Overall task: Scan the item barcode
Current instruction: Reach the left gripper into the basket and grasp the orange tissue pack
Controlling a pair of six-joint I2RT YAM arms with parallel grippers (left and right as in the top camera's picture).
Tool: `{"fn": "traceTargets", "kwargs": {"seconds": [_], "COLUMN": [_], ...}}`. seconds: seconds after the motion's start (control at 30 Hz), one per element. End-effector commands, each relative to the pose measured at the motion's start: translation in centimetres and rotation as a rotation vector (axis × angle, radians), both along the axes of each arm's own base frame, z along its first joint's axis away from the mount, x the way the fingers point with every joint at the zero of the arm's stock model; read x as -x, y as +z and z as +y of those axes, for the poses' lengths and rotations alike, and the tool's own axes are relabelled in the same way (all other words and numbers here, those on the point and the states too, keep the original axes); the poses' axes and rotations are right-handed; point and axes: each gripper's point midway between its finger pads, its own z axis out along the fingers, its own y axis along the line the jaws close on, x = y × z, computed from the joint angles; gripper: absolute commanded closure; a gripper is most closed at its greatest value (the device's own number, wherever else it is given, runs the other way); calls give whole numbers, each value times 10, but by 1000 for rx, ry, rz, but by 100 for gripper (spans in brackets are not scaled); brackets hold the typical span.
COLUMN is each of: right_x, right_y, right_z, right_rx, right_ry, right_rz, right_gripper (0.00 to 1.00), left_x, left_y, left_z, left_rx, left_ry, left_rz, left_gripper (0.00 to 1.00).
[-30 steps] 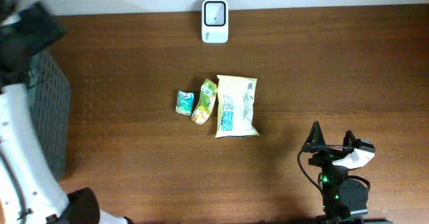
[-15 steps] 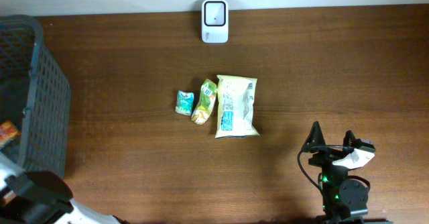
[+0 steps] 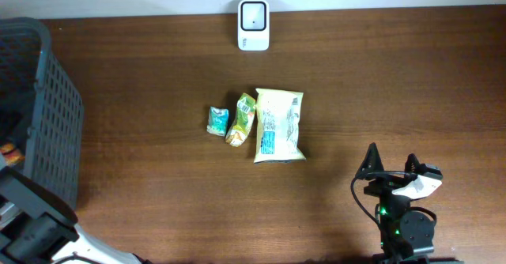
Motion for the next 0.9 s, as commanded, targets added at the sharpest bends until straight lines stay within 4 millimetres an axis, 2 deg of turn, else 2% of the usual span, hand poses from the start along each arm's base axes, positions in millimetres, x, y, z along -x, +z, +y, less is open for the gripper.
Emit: {"fn": "traceTargets", "kwargs": {"seconds": [0.0,0.2,0.37,0.43,0.5,0.53,0.6,0.63,0.7,0.77,0.87], "right_x": [0,0,0,0,0,0,0,0,0,0,0], "right_y": [-3,-3,-3,-3,-3,-3,-3,-3,-3,-3,-3], "right_z": [-2,-2,-2,-2,-2,-2,-2,-2,-2,-2,-2], "right_rx": [0,0,0,0,0,0,0,0,0,0,0], "right_ry": [-13,-13,-13,-13,-13,-13,-13,-13,-13,-13,-13], "right_rz": [5,5,5,5,5,5,5,5,5,5,5], "right_gripper": [1,1,1,1,1,1,1,1,1,1,1], "left_x": [11,14,20,21,21,21,21,21,18,7,-10], "left_y": [-25,-55,-90,-98,-99,-100,-99,-99,-94,-80,-34], "left_z": [5,5,3,2,2,2,2,1,-1,-6,-10], "left_rx": [-26,-31,23,34,38,40,40,42,57,82,74], "left_ry": [-53,-50,-47,-48,-48,-48,-48,-50,-60,-90,-136], "left_rz": [67,65,117,128,131,132,131,129,117,63,-44], "left_gripper": [20,20,21,29,46,64,89,98,100,100,100]}}
